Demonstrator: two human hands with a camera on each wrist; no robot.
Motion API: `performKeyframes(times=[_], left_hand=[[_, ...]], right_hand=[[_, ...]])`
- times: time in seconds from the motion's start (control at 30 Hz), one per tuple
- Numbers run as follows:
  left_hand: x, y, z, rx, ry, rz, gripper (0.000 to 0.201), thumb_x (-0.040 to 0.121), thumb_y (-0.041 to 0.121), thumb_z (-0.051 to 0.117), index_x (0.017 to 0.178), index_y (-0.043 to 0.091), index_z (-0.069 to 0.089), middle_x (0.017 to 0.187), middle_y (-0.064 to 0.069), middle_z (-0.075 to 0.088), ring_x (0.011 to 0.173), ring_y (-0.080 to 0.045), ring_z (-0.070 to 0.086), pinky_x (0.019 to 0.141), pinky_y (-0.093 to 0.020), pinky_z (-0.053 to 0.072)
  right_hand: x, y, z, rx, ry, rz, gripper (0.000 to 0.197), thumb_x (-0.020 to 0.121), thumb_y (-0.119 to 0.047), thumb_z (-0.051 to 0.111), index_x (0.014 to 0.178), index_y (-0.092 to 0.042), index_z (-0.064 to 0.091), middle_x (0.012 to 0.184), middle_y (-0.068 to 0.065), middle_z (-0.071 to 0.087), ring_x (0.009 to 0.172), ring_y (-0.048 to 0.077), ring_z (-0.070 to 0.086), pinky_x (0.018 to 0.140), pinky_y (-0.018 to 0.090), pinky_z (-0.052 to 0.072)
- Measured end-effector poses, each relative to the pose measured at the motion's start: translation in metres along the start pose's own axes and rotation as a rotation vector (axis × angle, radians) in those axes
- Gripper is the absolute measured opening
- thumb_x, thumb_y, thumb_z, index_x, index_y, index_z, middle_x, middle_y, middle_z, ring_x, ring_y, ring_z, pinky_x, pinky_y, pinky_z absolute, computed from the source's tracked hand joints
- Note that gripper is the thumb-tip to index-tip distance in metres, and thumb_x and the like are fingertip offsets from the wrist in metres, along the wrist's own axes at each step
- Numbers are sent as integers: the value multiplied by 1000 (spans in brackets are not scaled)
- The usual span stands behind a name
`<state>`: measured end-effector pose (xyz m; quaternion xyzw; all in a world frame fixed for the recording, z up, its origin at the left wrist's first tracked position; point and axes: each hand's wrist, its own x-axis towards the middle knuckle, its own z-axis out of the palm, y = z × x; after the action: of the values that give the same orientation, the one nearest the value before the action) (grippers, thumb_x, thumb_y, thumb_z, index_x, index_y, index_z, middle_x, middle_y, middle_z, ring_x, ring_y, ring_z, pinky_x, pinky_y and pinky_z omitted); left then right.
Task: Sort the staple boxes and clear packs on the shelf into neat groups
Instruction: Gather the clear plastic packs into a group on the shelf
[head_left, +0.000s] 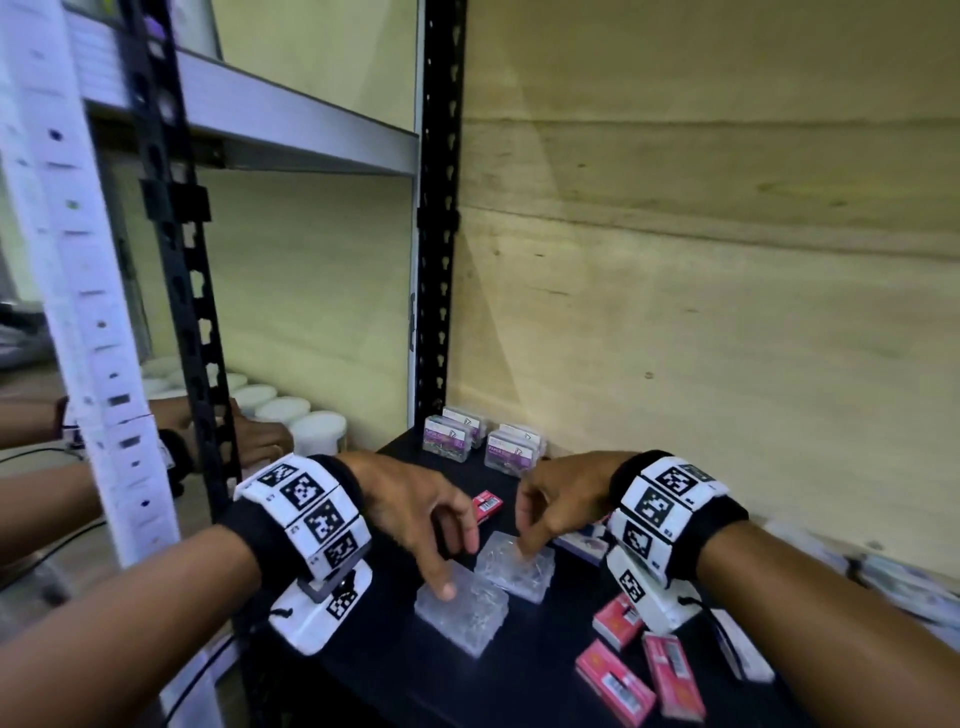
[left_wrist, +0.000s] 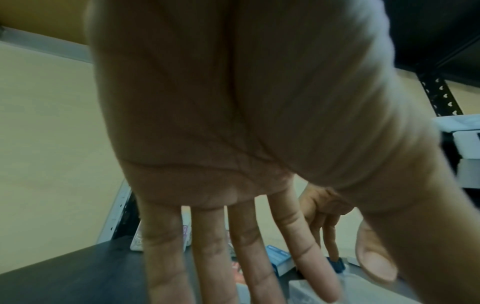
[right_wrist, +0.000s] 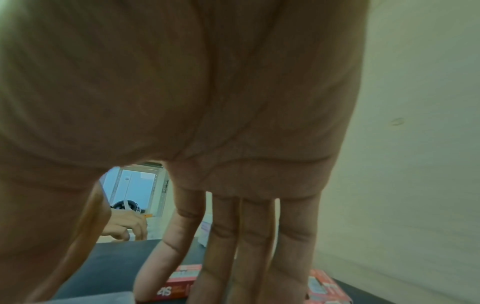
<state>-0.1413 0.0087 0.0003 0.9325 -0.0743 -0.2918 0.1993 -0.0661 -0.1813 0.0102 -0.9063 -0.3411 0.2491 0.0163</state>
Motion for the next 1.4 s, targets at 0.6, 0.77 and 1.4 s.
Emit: performKeyframes(times=[0.6, 0.77, 1.4], left_hand=[[-19, -7, 10, -5, 39, 24, 44, 76, 50, 77, 117, 38, 65, 107, 18, 69, 90, 5, 63, 88, -20, 46], [-18, -16, 2, -71, 22, -74, 30, 91, 50, 60, 115, 34, 69, 91, 23, 67, 98, -8, 65, 97, -28, 48], [3, -23, -5, -40, 84, 14, 41, 79, 43, 77, 115, 27, 65, 111, 9, 69, 92, -1, 62, 94, -25, 48]], right_hand=[[-4, -2, 11, -13, 11, 16, 38, 81, -46, 72, 108, -19, 69, 86, -14, 62, 76, 2, 52, 74, 25, 42], [-5, 7, 4, 128, -16, 46, 26, 89, -33, 62, 104, -14, 69, 90, -1, 62, 78, 14, 55, 73, 27, 45], [4, 31, 0, 110, 9, 38, 40, 89, -50, 65, 105, -13, 66, 86, -2, 64, 74, 13, 56, 78, 29, 46]])
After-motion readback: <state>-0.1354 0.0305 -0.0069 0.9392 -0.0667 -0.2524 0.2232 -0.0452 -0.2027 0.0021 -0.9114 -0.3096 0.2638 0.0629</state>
